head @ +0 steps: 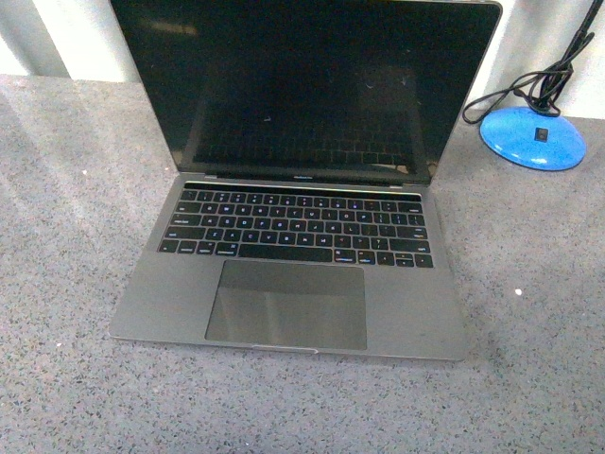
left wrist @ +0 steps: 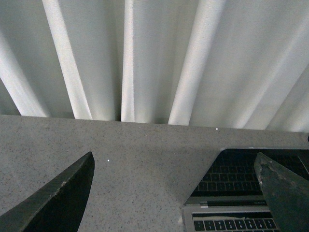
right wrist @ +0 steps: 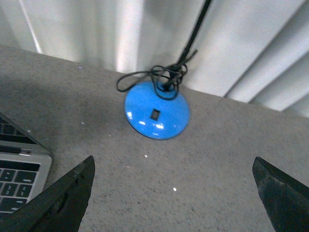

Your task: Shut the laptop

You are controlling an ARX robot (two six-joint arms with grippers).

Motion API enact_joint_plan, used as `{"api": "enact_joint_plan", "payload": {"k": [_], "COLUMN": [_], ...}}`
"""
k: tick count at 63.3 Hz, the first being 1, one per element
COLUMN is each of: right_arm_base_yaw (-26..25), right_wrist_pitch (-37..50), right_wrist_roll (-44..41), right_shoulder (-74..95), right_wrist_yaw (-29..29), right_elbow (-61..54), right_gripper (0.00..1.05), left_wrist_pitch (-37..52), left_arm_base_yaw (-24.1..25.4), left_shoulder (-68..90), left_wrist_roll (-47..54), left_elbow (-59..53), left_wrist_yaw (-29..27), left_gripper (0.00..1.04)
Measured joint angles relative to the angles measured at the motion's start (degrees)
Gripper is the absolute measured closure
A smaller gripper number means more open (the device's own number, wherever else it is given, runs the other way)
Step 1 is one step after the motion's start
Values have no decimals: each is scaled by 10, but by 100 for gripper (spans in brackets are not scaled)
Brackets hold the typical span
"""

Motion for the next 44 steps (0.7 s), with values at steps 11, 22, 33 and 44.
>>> {"api": "enact_joint_plan", "payload": {"k": [11,22,33,44], "right_arm_base_yaw": [43,68,79,82], "right_wrist_pitch": [-7,-12,-21,-31], "right_wrist_roll": [2,9,14,23], "right_shoulder": [67,113,150,176], "right_wrist_yaw": [-25,-32,-28,-28], "right_elbow": [71,127,180,221], "right_gripper": [10,10,17,49], "left_wrist_pitch": [38,46,37,0], "left_arm_base_yaw": [-8,-22,-38,-53], "left_shoulder": [78,130,168,200], "left_wrist_roll": [-23,-41,-45,-49], "left_elbow": [44,93,136,179], "left_wrist_yaw": [1,2,4,12], "left_gripper": [7,7,18,48]}}
